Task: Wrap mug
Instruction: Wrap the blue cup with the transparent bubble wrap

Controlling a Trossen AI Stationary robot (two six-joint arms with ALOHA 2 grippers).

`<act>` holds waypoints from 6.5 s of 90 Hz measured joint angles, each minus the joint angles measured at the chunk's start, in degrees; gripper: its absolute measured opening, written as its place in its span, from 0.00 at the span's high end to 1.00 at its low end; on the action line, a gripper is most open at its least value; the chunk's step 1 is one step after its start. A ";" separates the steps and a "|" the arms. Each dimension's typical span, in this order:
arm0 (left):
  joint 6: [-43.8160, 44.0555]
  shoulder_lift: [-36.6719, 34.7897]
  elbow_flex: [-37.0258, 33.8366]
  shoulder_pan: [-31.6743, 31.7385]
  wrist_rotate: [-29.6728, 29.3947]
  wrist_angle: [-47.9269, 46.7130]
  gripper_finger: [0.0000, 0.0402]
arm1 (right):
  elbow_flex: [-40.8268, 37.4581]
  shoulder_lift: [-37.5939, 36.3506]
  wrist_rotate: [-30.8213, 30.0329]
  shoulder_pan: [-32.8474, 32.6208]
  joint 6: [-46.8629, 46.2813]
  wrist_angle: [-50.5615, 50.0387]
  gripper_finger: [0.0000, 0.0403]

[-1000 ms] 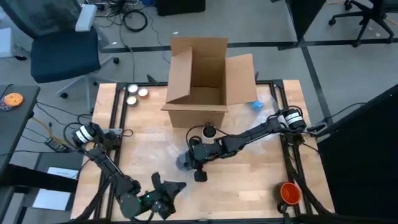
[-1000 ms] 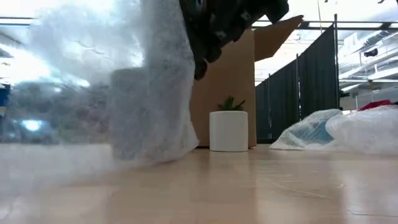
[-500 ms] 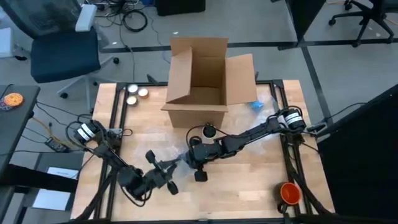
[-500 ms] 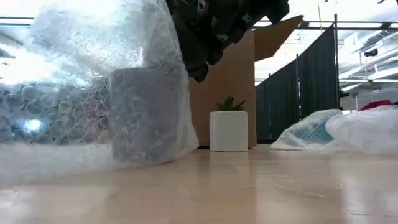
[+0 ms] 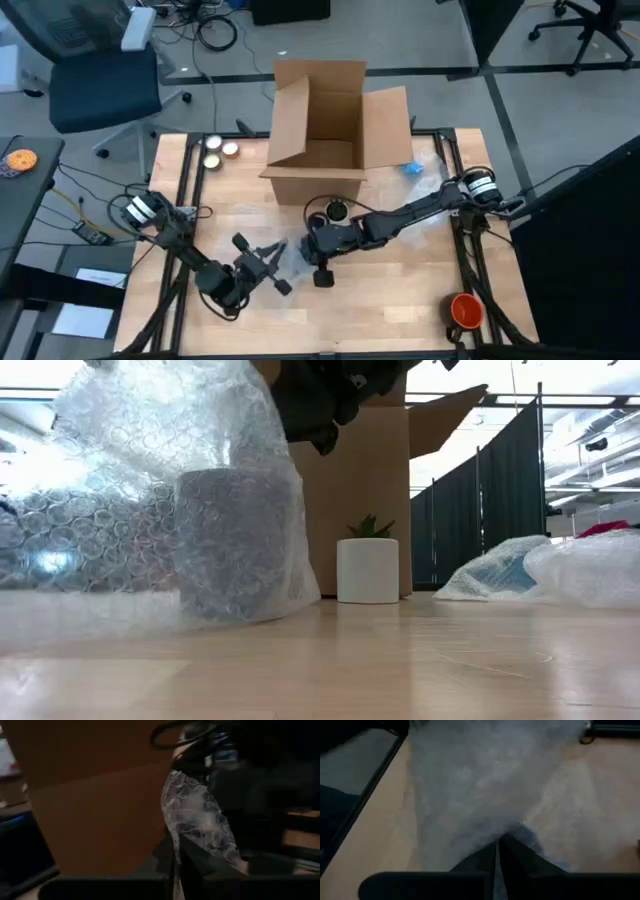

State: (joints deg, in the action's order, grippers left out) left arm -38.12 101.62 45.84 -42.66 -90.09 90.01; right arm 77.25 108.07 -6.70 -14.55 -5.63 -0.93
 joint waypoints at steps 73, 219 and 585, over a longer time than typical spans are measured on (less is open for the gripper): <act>7.10 0.02 -0.12 4.79 0.05 -1.78 1.00 | 1.62 -8.20 -3.92 -3.80 0.25 -7.84 1.00; -22.14 -3.72 -1.40 4.55 0.13 -4.40 0.93 | 1.62 6.19 -0.57 -0.81 -9.20 -0.17 1.00; 62.33 -1.75 -2.36 6.58 47.83 -63.64 0.94 | 23.08 13.96 9.14 1.20 -1.70 -55.14 1.00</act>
State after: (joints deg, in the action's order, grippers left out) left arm 24.21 99.88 43.48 -36.08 -42.26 26.37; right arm 100.33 122.04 2.44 -13.34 -7.33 -56.07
